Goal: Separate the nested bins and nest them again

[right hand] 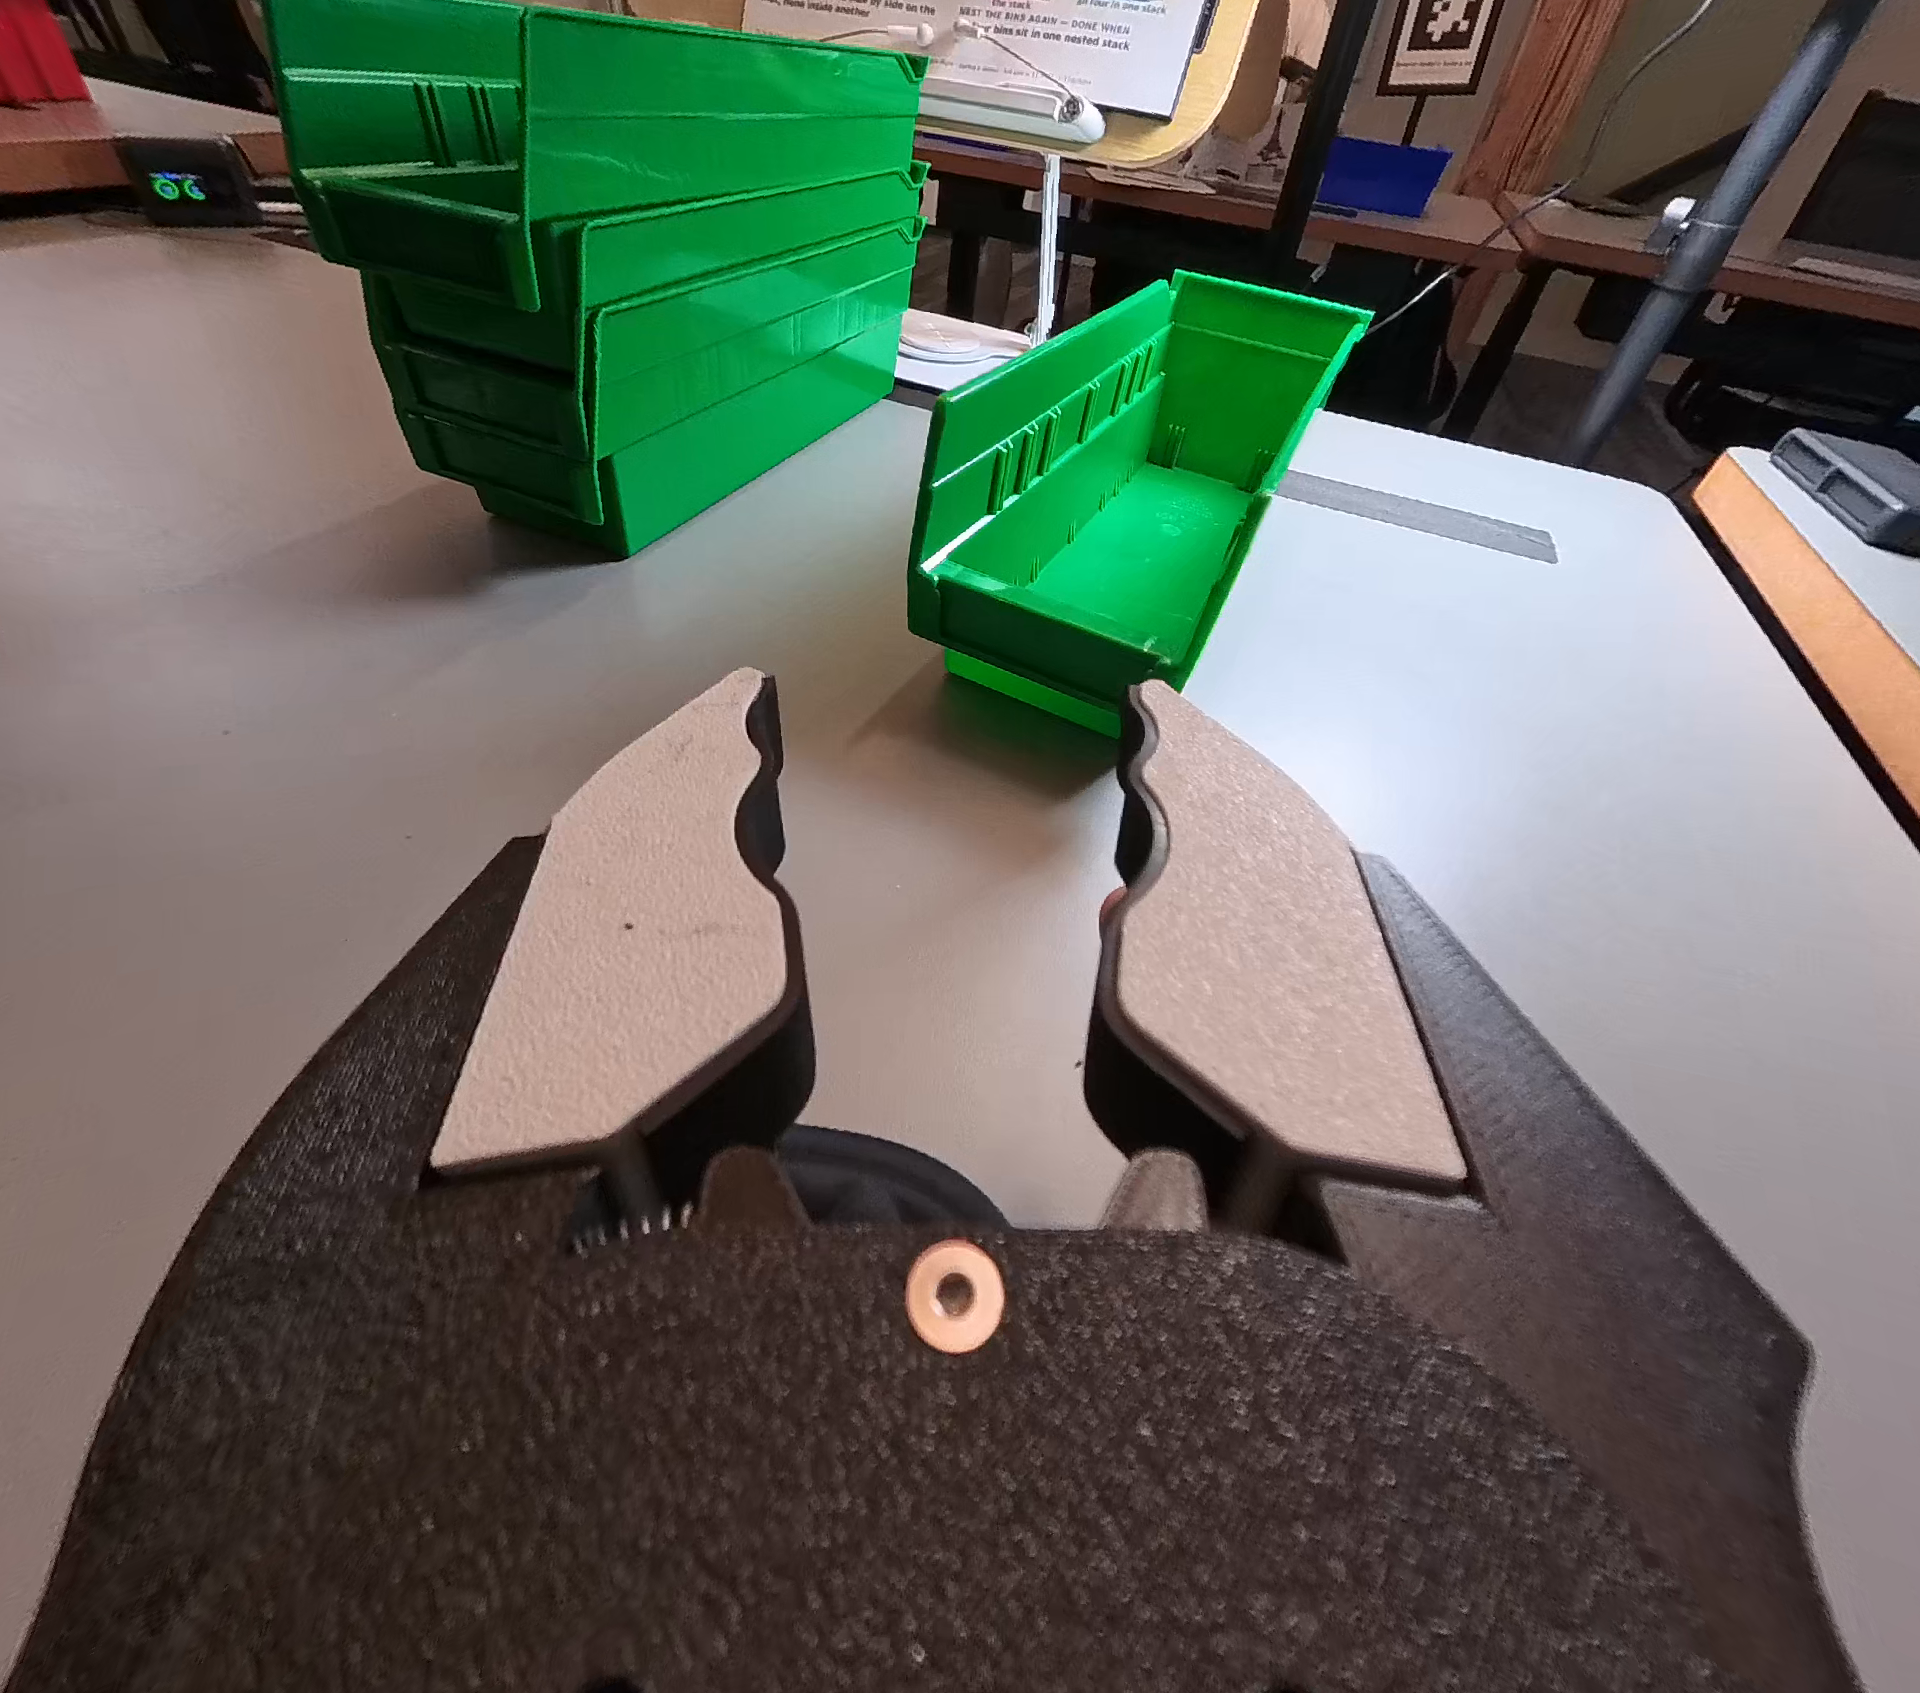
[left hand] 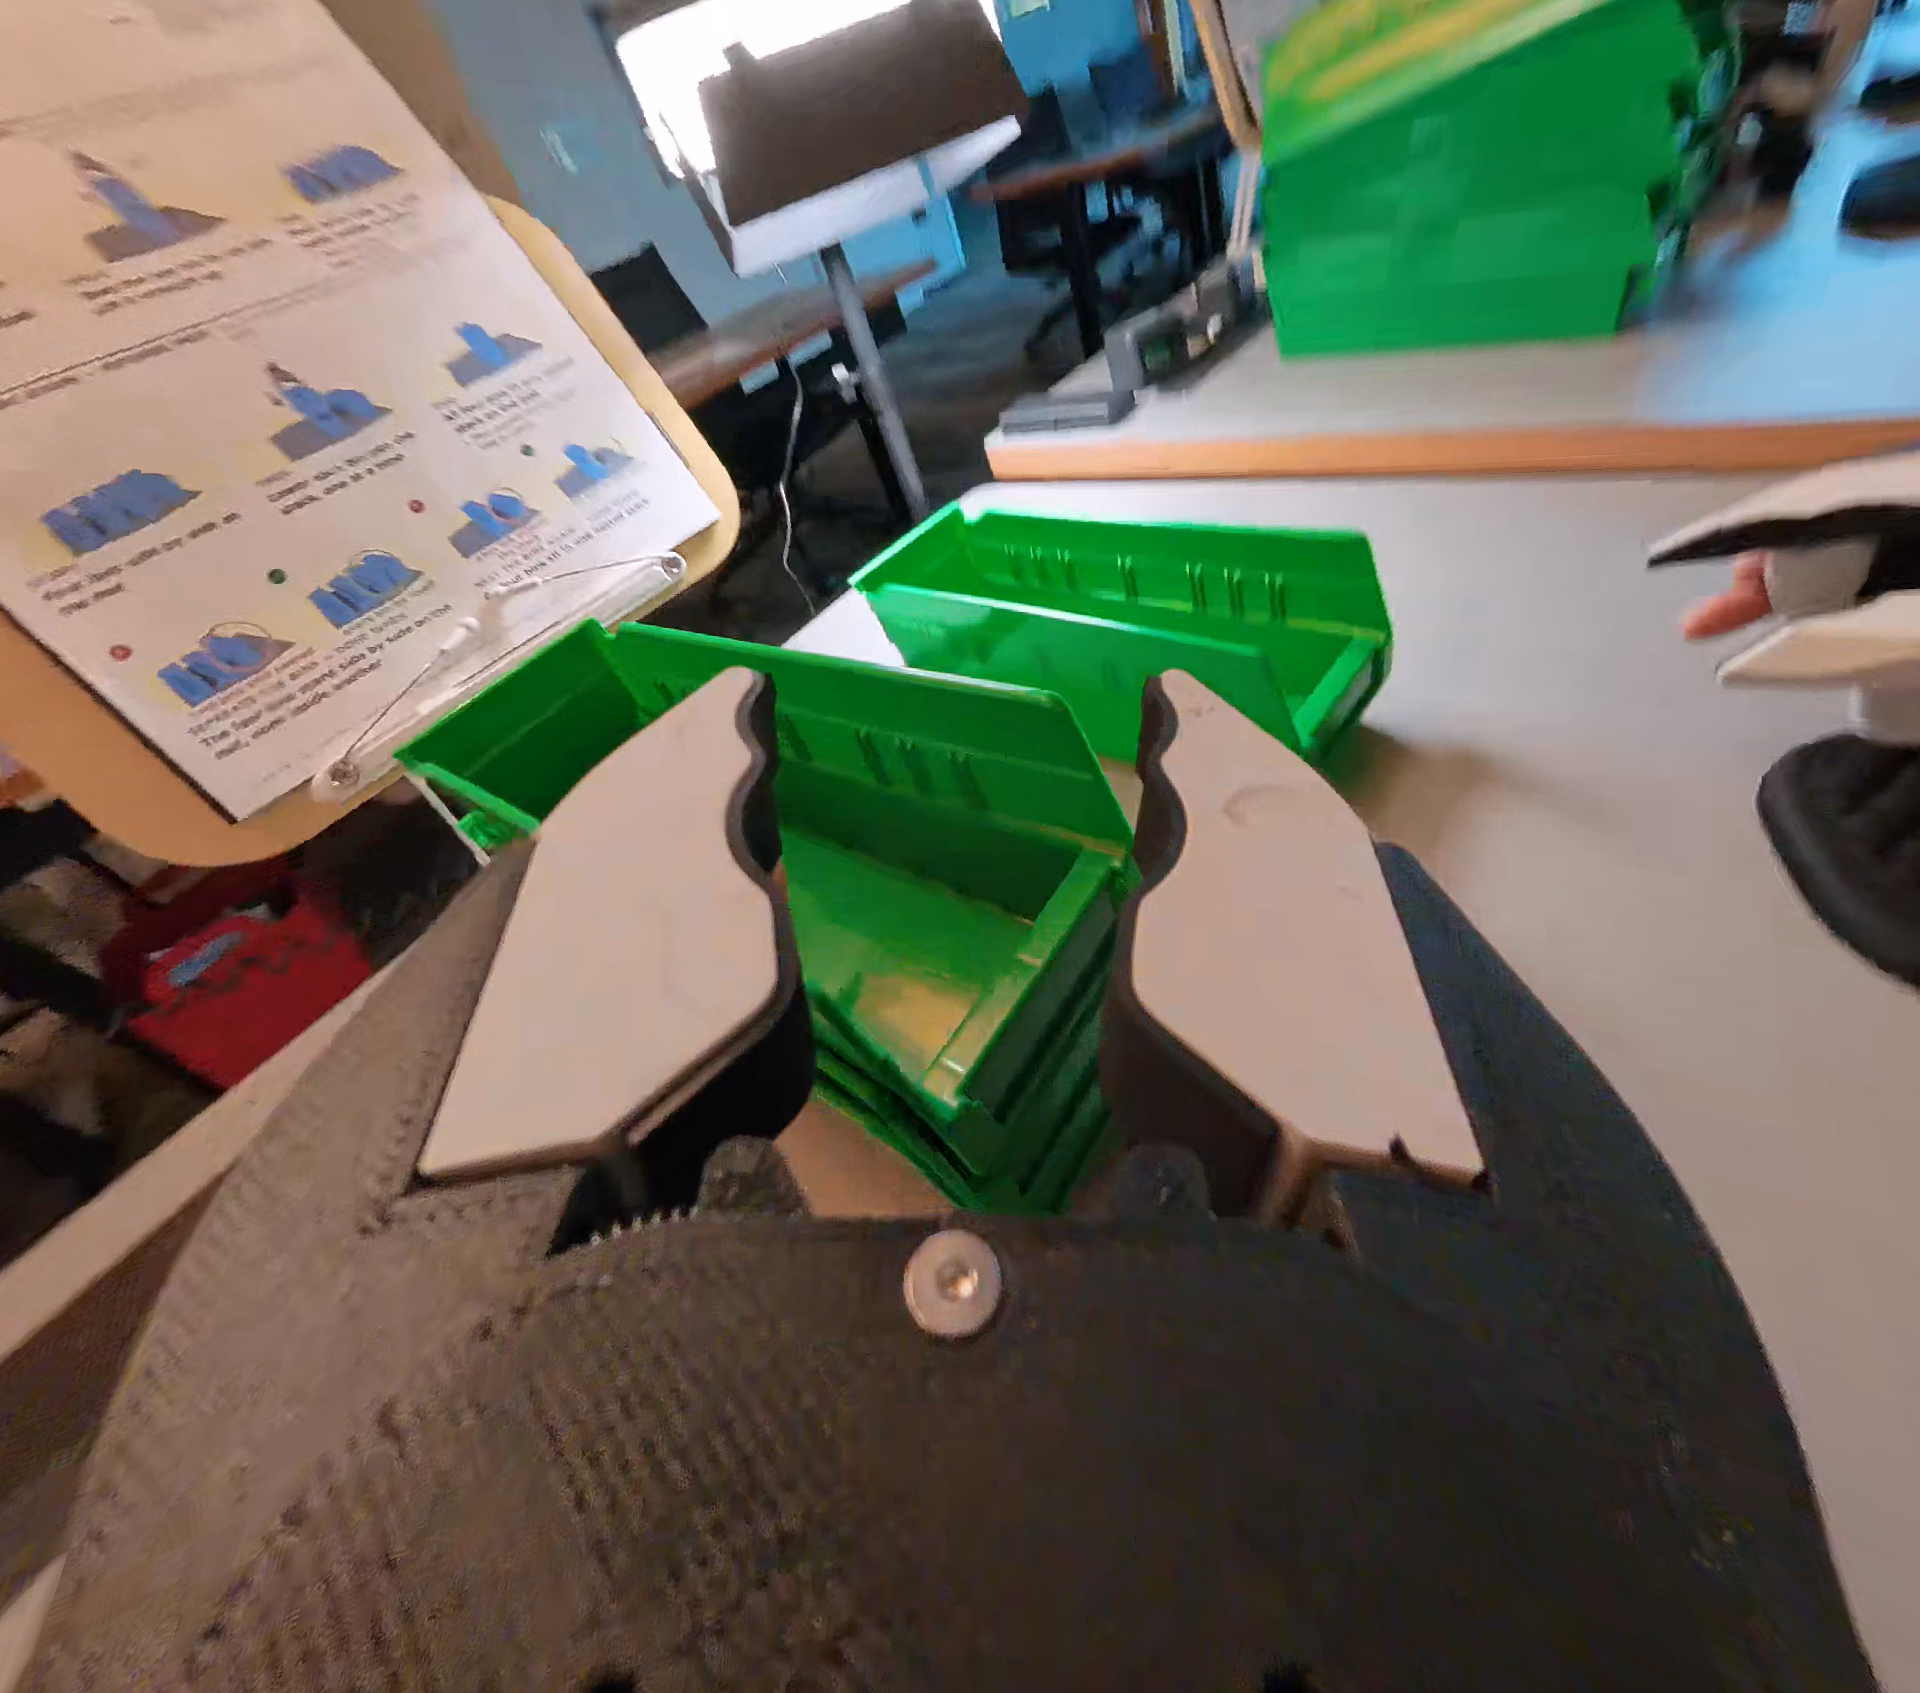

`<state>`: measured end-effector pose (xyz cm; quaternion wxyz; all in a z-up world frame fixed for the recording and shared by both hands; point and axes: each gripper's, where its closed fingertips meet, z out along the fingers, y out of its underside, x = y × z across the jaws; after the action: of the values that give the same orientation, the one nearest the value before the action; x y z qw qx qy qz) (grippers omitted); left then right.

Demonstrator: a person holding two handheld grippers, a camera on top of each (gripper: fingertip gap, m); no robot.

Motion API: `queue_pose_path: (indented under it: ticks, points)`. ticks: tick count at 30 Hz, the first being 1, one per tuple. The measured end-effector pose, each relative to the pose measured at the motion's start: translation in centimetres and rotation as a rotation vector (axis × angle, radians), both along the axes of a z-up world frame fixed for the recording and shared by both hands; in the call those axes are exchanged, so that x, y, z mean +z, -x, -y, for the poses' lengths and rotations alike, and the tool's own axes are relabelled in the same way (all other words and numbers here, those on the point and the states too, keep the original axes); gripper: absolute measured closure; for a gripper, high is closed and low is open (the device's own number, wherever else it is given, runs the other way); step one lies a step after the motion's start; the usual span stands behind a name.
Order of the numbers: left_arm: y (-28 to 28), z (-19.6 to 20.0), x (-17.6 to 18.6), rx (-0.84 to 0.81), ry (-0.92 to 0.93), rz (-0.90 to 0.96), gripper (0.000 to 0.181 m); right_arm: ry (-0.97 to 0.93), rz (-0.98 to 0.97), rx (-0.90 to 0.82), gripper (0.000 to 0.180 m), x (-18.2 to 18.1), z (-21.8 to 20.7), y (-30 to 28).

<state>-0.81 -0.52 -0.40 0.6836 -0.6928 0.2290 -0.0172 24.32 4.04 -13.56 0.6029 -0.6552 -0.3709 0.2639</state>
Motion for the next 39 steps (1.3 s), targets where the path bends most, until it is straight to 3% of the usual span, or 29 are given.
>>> queue_pose_path:
  ticks: [3,12,16,21,26,31,35,39]
  points:
    - [2.3,1.7,-0.9,0.039,-0.030,0.097,0.113,-0.012,0.021,0.020,0.117,0.2,0.0,0.4]
    - [9.2,8.1,-8.3,0.169,0.056,0.270,0.116,-0.101,0.301,0.121,0.115,-0.7,-2.4,4.1]
    - [11.2,9.9,-10.2,0.227,0.070,0.257,0.116,-0.167,0.588,0.207,0.112,-2.6,-4.8,6.2]
    - [11.9,10.4,-9.9,0.239,0.038,0.260,0.118,-0.294,1.051,0.300,0.108,-5.6,-8.1,7.3]
    - [11.7,10.4,-10.1,0.229,0.036,0.246,0.119,-0.331,1.334,0.361,0.114,-8.0,-10.3,7.2]
    - [11.6,10.7,-10.1,0.223,0.032,0.239,0.120,-0.292,1.340,0.427,0.152,-9.3,-10.8,7.8]
    - [11.6,11.0,-9.6,0.226,0.009,0.237,0.121,-0.321,1.335,0.419,0.152,-8.6,-10.5,8.0]
    - [11.8,11.0,-9.6,0.231,0.003,0.232,0.121,-0.315,1.306,0.412,0.153,-5.5,-9.2,8.6]
